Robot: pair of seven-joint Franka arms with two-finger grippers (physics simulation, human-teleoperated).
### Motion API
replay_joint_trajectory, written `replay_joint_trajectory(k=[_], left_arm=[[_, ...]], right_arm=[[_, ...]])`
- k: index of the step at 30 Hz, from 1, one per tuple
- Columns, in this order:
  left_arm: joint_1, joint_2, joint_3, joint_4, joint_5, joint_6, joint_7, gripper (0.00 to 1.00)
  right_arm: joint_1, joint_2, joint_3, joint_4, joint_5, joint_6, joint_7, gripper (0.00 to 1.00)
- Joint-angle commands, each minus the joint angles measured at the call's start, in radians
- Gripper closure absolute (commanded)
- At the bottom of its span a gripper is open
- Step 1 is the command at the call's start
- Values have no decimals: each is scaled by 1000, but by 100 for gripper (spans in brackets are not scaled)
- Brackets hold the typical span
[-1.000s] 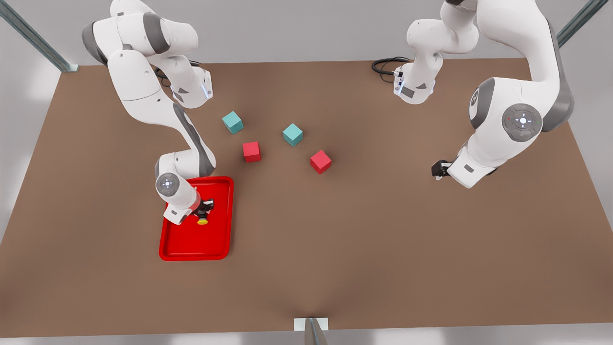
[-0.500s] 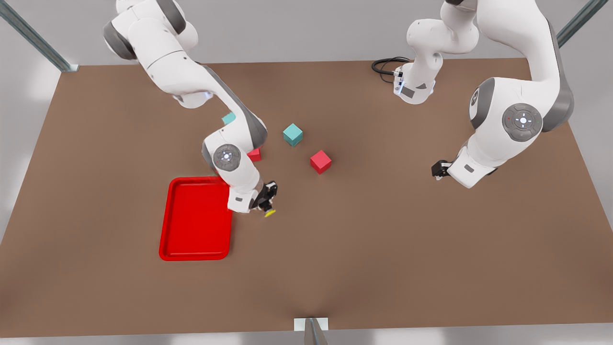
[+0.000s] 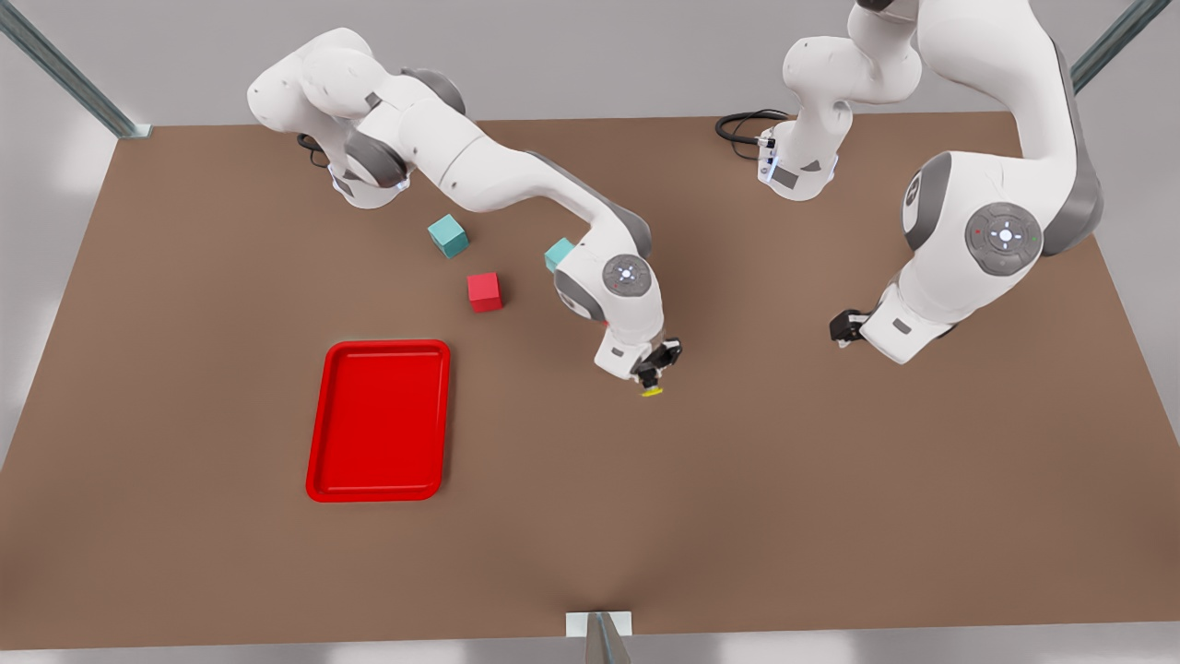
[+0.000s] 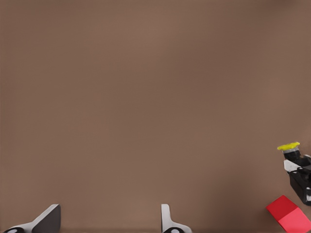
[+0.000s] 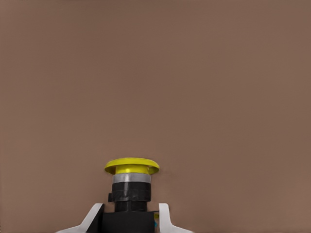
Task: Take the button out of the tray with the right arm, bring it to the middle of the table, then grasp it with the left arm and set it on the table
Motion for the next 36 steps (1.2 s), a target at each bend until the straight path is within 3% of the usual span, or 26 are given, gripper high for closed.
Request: replay_joint_trajectory(k=[1,5,6,7,9,13,15,18,20,21,22,23,24,28,31,34,36], left_arm=[[0,1,0,0,1,6,-1,0],[1,1,0,0,1,6,-1,0],[1,1,0,0,1,6,0,0],[1,1,0,0,1,6,-1,0],[1,1,0,0,1,6,-1,0],[-2,27,0,0,1,6,-18,0],[-52,104,-42,16,-8,21,-369,0],[-224,269,-43,17,-102,215,-747,0],[-292,338,-43,16,-165,322,-774,0],[-315,375,-43,16,-168,377,-799,0],[-333,401,-43,-13,-163,471,-800,0],[-344,429,-43,-38,-160,569,-796,0],[-355,451,-43,-67,-159,621,-793,0],[-361,452,-42,-177,-157,735,-802,0],[-388,452,-42,-225,-133,808,-800,0],[-404,452,-42,-253,-130,833,-793,0],[-404,467,-42,-259,-87,854,-793,0]], right_arm=[[7,51,-2,51,-7,-7,742,56],[48,82,-36,51,-8,45,788,54],[48,82,-37,51,-8,45,795,27],[48,82,-37,51,-8,47,795,7],[48,82,-37,49,-8,51,793,0],[33,76,-34,43,-5,64,772,0],[-53,-28,-5,20,92,-50,525,0],[-382,-235,67,23,102,-507,-335,0],[-574,-395,53,20,78,-691,-777,0],[-591,-514,-19,-52,79,-702,-896,0],[-591,-669,-25,-216,75,-696,-862,0],[-588,-829,-20,-510,76,-576,-686,0],[-590,-841,-14,-545,70,-547,-601,0],[-628,-835,-17,-503,61,-630,-598,0],[-501,-815,-13,-499,-284,-634,-603,0],[-602,-803,-22,-451,-71,-633,-604,0],[-610,-800,-20,-448,-71,-631,-604,0]])
